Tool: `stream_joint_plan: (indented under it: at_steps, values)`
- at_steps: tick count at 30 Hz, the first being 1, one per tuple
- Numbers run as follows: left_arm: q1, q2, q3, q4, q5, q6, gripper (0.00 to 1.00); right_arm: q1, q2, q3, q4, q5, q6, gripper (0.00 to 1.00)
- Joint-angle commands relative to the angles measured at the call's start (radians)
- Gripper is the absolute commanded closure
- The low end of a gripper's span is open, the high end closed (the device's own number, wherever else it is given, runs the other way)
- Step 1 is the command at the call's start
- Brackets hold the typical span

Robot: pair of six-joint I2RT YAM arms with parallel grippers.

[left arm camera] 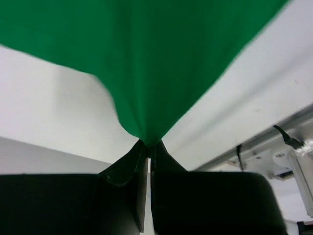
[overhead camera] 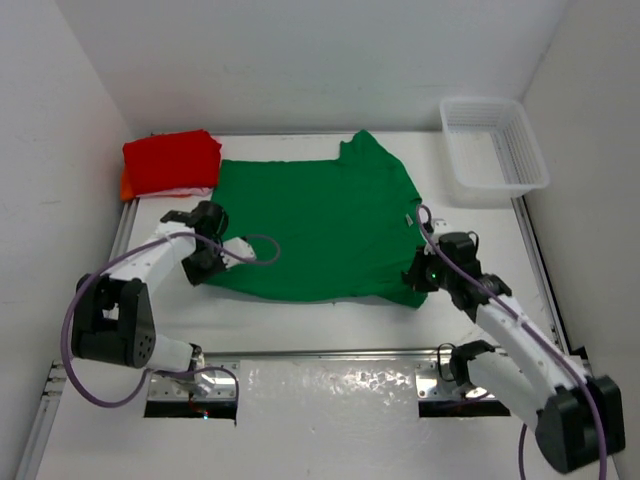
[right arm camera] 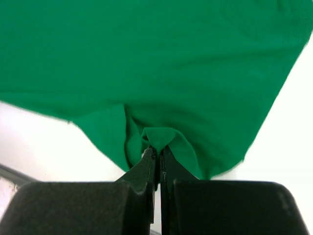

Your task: Fold and stack the t-shirts

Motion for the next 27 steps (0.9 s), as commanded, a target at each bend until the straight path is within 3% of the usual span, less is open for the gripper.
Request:
stream_joint_plan:
  at_steps: [1, 6, 13, 20, 27]
  values:
    - [0.001, 0.055, 0.165, 0.015, 0.048, -0.049, 1.00, 0.001, 0.168, 0.144, 0.115, 0.054, -0.063, 1.00]
    - [0.021, 0.236, 0.330, 0.063, 0.048, -0.107, 1.00, -0.088, 0.427, 0.348, 0.271, 0.008, -0.120, 1.00]
    - [0.141, 0.515, 0.670, 0.078, 0.093, -0.176, 1.00, -0.122, 0.814, 0.663, 0.309, -0.010, -0.233, 1.00]
    - [0.162, 0.648, 0.801, 0.086, 0.104, -0.188, 1.00, -0.139, 1.009, 0.845, 0.288, -0.010, -0.270, 1.00]
    - [0.159, 0.690, 0.813, 0.133, 0.102, -0.196, 1.00, -0.159, 1.055, 0.889, 0.274, -0.015, -0.282, 1.00]
